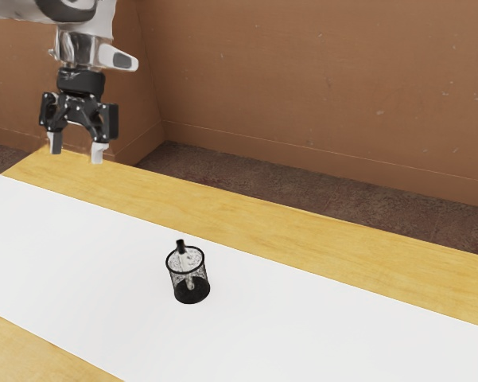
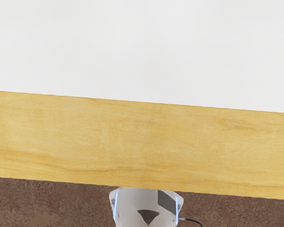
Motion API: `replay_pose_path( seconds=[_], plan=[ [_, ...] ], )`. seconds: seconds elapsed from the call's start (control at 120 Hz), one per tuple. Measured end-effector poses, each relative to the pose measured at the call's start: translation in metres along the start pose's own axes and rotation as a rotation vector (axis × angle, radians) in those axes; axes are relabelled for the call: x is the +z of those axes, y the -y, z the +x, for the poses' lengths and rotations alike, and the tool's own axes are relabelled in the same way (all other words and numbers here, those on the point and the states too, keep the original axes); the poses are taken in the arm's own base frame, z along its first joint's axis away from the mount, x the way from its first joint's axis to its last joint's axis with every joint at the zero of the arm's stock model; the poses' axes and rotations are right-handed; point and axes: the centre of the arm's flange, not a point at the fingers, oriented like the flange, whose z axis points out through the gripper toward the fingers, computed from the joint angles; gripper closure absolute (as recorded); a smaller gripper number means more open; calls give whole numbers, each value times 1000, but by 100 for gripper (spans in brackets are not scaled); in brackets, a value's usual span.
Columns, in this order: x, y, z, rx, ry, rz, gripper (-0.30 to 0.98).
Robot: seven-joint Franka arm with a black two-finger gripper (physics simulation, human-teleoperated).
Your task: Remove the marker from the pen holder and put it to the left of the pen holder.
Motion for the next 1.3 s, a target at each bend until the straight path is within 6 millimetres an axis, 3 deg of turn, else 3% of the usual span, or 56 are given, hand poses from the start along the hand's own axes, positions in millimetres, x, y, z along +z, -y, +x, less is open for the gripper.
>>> replay_pose_path(
  seconds=[0.075,0.175,0.25,0.3,0.333,0.383,0.425,0.467,0.508,0.642,0.767,0.933,1.067,1.3],
  plan=[
    [-8,8,23,-22,-156,-10,0],
    [-22,12,38,-37,-309,-18,0],
    [-32,12,43,-39,-388,-28,0],
    [-56,12,33,-45,-461,-41,0],
    [-59,6,33,-43,-471,-46,0],
    [-29,-14,54,-27,-390,-43,0],
    [11,-30,74,-21,-294,-43,0],
    [52,-31,92,-38,-213,-55,0],
    [79,-24,107,-68,-165,-77,0],
    [136,-7,158,-154,-75,-145,0],
    [174,3,192,-215,-46,-207,0],
    [176,0,207,-249,-101,-279,0],
    [201,-1,212,-271,-149,-335,0],
    [191,-14,223,-241,-289,-367,0]
  ],
)
